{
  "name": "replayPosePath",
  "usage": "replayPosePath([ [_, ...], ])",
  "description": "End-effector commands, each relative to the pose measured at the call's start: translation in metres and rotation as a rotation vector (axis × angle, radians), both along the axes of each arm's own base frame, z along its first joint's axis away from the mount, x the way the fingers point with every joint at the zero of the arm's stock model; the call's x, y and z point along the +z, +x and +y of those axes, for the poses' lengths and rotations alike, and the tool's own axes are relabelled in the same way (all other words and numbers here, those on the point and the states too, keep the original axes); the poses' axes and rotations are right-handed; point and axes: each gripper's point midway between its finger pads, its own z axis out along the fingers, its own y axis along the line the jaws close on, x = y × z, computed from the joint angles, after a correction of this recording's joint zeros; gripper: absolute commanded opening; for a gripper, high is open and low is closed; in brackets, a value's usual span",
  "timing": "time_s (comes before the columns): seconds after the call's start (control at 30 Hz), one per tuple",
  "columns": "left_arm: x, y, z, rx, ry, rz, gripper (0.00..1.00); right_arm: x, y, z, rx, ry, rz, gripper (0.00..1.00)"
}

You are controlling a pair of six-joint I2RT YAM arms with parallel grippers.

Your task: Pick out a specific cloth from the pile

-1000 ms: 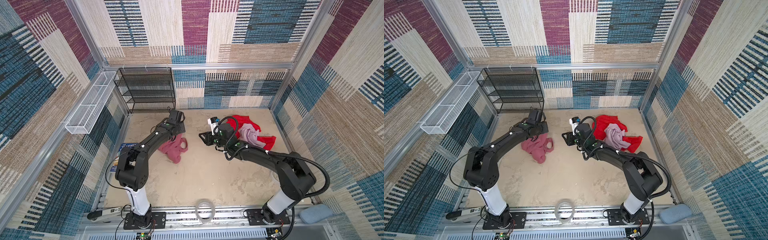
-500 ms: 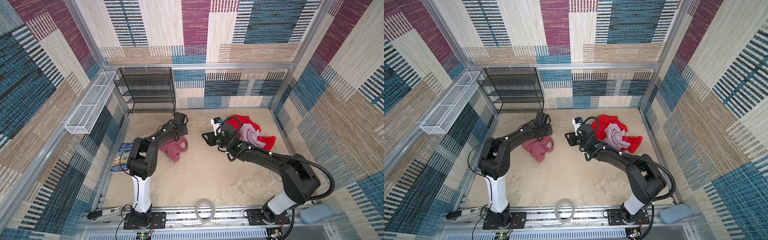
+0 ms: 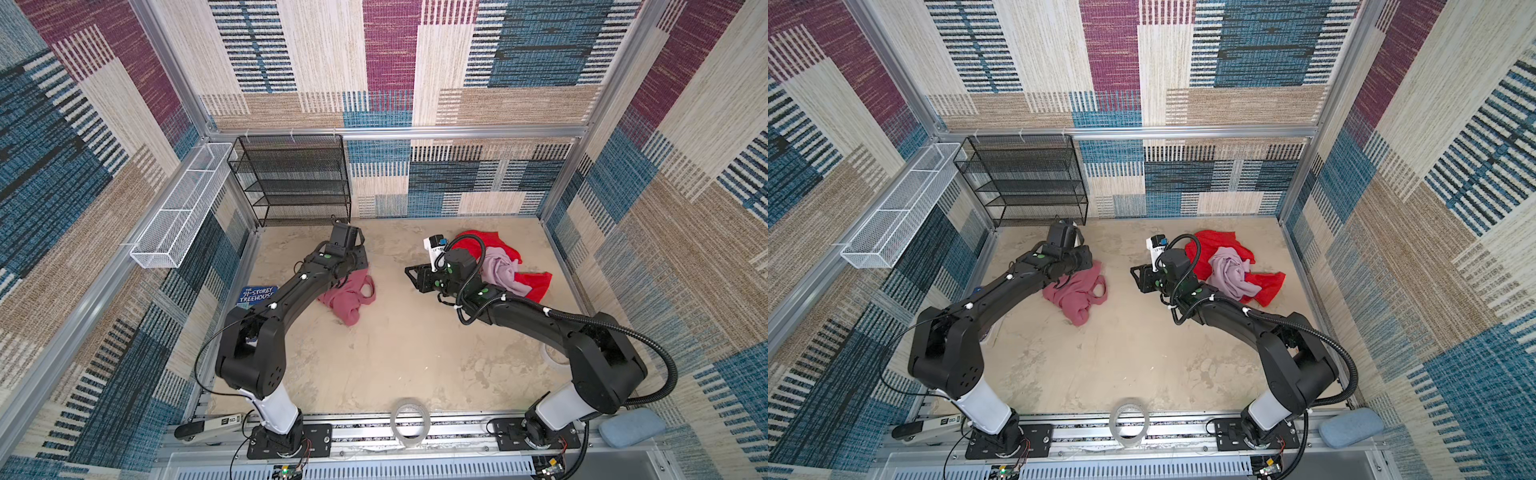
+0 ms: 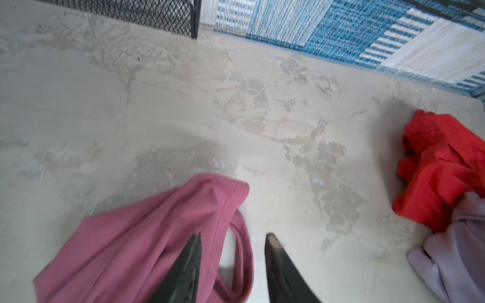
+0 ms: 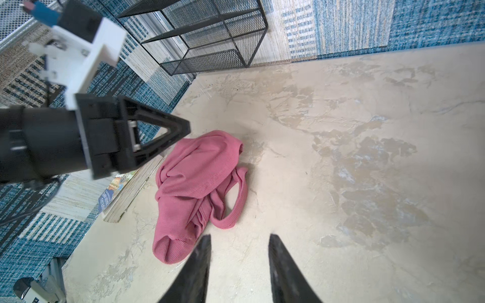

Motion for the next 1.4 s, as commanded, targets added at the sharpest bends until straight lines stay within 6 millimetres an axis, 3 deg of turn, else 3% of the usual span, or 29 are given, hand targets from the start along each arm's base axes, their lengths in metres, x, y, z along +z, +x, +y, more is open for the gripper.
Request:
replayPosePath([
  [0.0,-0.002,-0.035,0.007,0.004,-0.037,0.033,0.45,0.005,0.001,0.002,-0.001,0.028,-0.01,0.4],
  [0.2,-0.035,-0.117,0.026,0.042,-0.068,0.119,0.49,0.003,0.005,0.008,0.013,0.045,-0.006,0.41],
  [0.3,-0.049,-0.145,0.031,0.055,-0.1,0.137,0.54,0.006,0.01,0.014,0.028,0.046,-0.018,0.41],
  [0.4,-0.058,-0.158,0.033,0.059,-0.129,0.117,0.6,0.005,0.015,0.019,0.035,0.049,-0.018,0.4],
  [0.57,-0.073,-0.157,0.026,0.018,-0.135,0.114,0.61,0.005,0.013,0.026,0.062,0.077,0.0,0.4],
  [0.83,-0.097,-0.14,0.007,-0.022,-0.141,0.155,0.56,0.0,0.005,0.014,0.03,0.066,0.01,0.41],
  [1.17,-0.105,-0.127,0.015,0.018,-0.065,0.141,0.49,0.0,0.001,0.008,0.016,0.059,0.008,0.41],
  [1.27,-0.109,-0.126,0.018,0.027,-0.048,0.141,0.44,0.0,0.0,0.008,0.015,0.06,0.008,0.41],
  [1.37,-0.113,-0.125,0.023,0.044,-0.017,0.151,0.29,-0.002,0.0,0.007,0.011,0.059,0.012,0.41],
])
